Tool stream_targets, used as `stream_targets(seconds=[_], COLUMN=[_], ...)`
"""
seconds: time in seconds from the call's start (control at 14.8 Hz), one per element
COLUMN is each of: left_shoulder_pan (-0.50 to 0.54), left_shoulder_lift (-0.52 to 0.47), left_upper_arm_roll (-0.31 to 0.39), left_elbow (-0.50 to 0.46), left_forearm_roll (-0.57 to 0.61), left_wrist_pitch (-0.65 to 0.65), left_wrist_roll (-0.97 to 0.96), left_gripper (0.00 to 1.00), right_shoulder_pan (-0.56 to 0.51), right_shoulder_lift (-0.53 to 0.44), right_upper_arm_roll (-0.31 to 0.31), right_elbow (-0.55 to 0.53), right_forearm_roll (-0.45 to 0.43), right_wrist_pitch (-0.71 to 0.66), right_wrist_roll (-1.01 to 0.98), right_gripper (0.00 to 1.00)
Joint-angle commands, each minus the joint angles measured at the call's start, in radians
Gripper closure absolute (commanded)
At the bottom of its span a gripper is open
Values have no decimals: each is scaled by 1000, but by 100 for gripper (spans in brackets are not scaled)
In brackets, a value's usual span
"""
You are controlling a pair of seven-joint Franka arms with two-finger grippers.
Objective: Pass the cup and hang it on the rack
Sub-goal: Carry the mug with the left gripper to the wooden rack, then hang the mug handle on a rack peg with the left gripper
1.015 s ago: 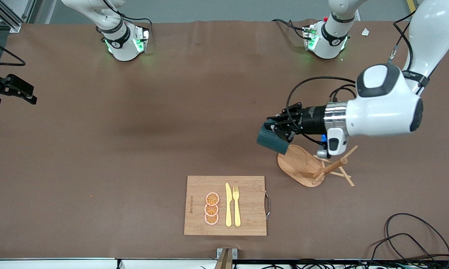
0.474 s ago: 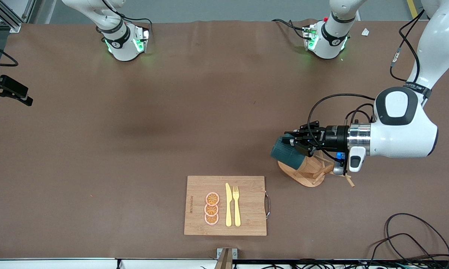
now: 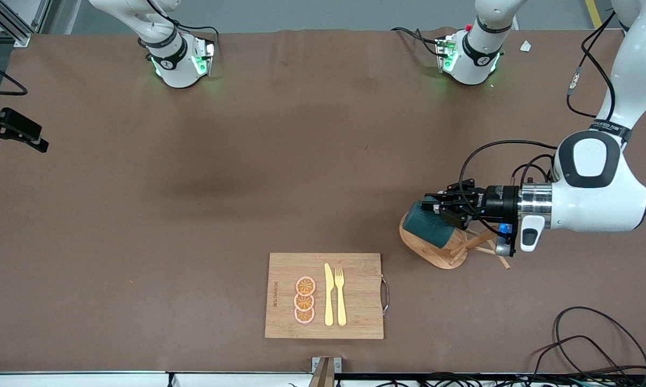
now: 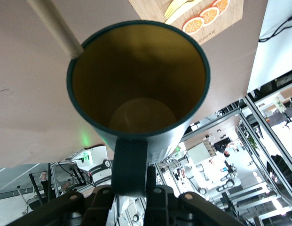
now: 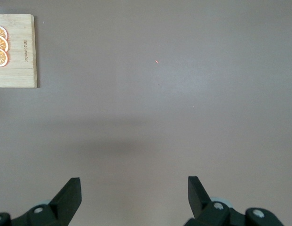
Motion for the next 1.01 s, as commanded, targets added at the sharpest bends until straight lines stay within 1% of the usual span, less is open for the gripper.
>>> stream_targets(seconds=[0.0,0.2,0.47,0.61,0.95], left_shoulder_pan=[16,39,85,104,114], left_shoulder_lift=[-11,-9,-8,-9,-8], left_upper_arm_roll=[7,7,7,8,46], left_elbow=[-9,-31,-62,-72,-74], left_forearm_roll=[-33,-68,-71,-94,-109], left_wrist_pitch=[-19,-20,-22,-40,-80], left_wrist_roll=[47,97,152,192,258], left_gripper=[99,99,99,99,99], right_shoulder_pan=[-12,-8,-8,-6,-8], right_shoulder_lift=[-18,-17,-17,-18,-17], right_upper_arm_roll=[14,14,13,13,13], right_elbow=[-16,-16,-17,-19,-19], right_forearm_roll=[14,12,12,12,8], right_wrist_pitch=[-3,-1,-1,-6,-7], right_wrist_roll=[11,11,12,12,11], right_gripper=[0,0,0,0,0])
